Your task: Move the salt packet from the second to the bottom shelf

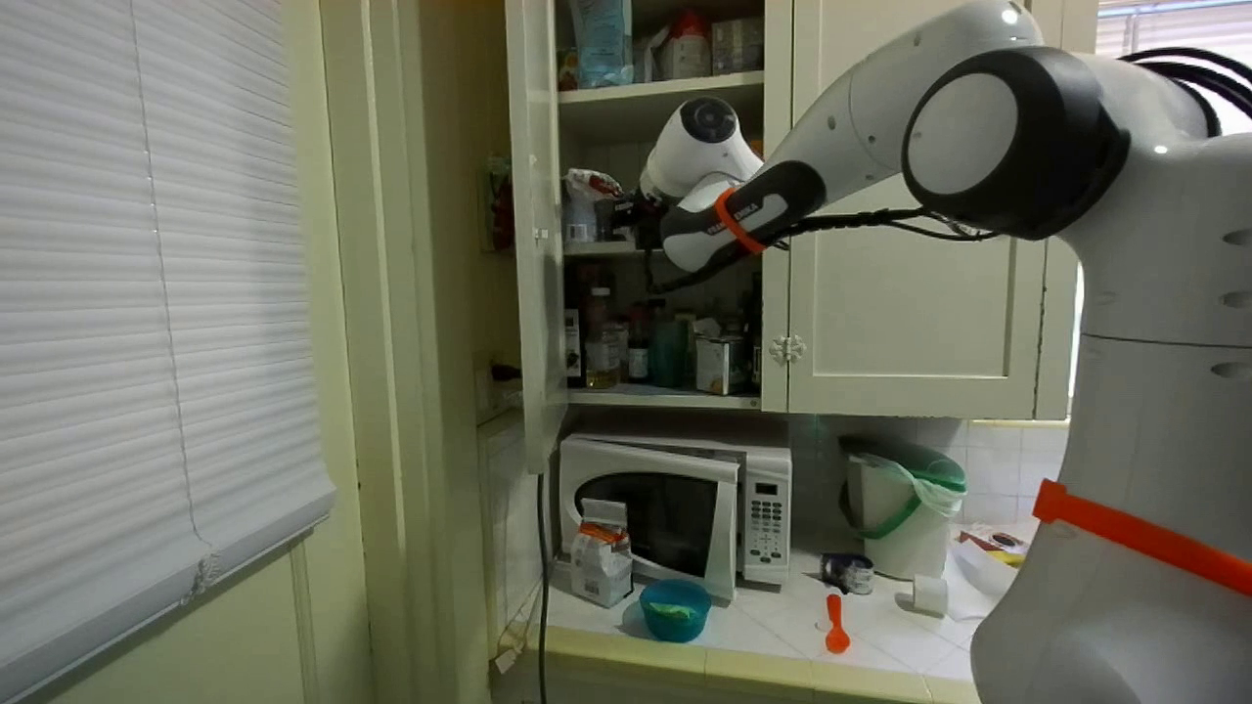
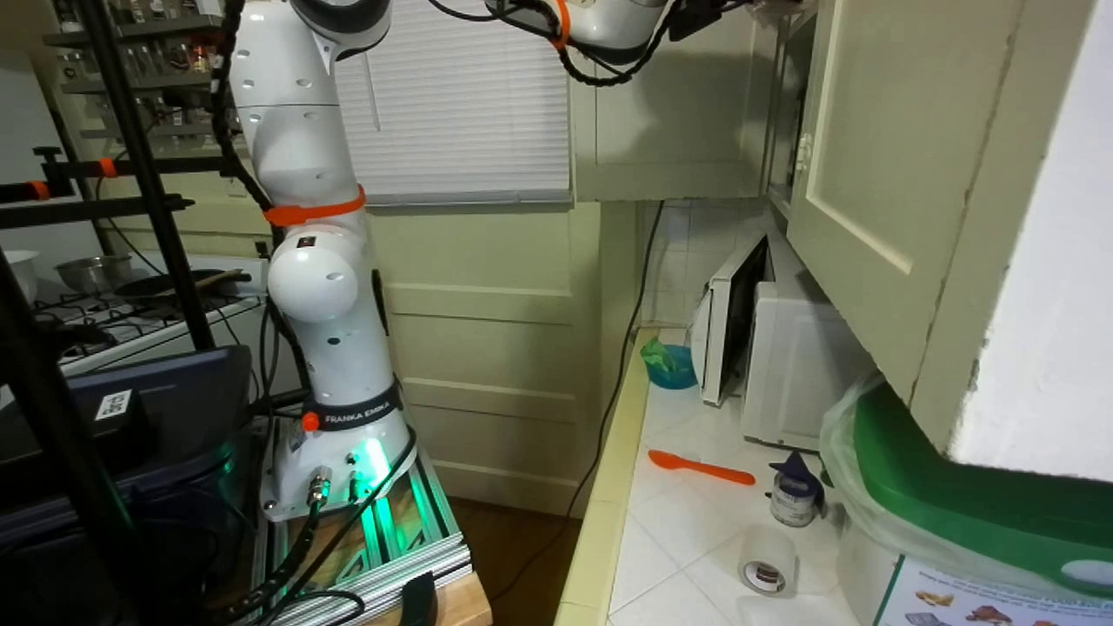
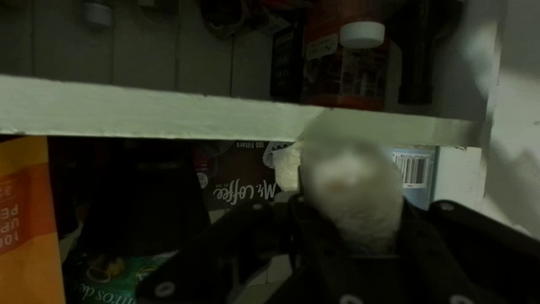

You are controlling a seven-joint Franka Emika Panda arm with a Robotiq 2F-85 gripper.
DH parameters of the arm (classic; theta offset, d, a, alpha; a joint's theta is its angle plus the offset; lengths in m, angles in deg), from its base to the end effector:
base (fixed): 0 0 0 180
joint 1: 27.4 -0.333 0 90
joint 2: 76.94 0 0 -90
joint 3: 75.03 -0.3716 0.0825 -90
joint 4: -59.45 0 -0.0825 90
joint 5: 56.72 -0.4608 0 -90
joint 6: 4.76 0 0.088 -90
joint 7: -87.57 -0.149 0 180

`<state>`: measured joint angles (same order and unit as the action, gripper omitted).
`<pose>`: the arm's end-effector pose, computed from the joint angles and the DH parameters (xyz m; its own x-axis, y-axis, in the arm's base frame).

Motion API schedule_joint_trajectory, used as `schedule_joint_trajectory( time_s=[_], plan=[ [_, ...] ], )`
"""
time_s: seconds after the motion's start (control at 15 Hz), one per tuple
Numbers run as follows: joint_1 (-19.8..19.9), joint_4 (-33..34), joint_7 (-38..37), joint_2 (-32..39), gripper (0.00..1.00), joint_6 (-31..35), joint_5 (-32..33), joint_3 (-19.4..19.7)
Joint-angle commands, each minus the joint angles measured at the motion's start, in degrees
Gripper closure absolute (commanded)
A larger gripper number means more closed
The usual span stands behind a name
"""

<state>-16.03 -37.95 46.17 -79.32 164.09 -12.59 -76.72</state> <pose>0.6963 -0.0776 0.7764 0.2343 -0.0004 0.9722 -0.2872 -0.9554 0.0688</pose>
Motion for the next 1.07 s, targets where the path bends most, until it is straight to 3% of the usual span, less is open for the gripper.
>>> schedule_joint_trajectory(
  time_s=[0.0,0.4,1.0],
  plan=[
    [0.18,-9.07,-0.33,-6.60,0.94,3.62,-2.57,0.92],
    [-1.67,-17.36,1.20,-12.81,0.94,6.32,-7.54,3.20],
    [-5.54,-23.07,2.07,-17.86,0.94,3.86,-11.06,6.37]
  ],
)
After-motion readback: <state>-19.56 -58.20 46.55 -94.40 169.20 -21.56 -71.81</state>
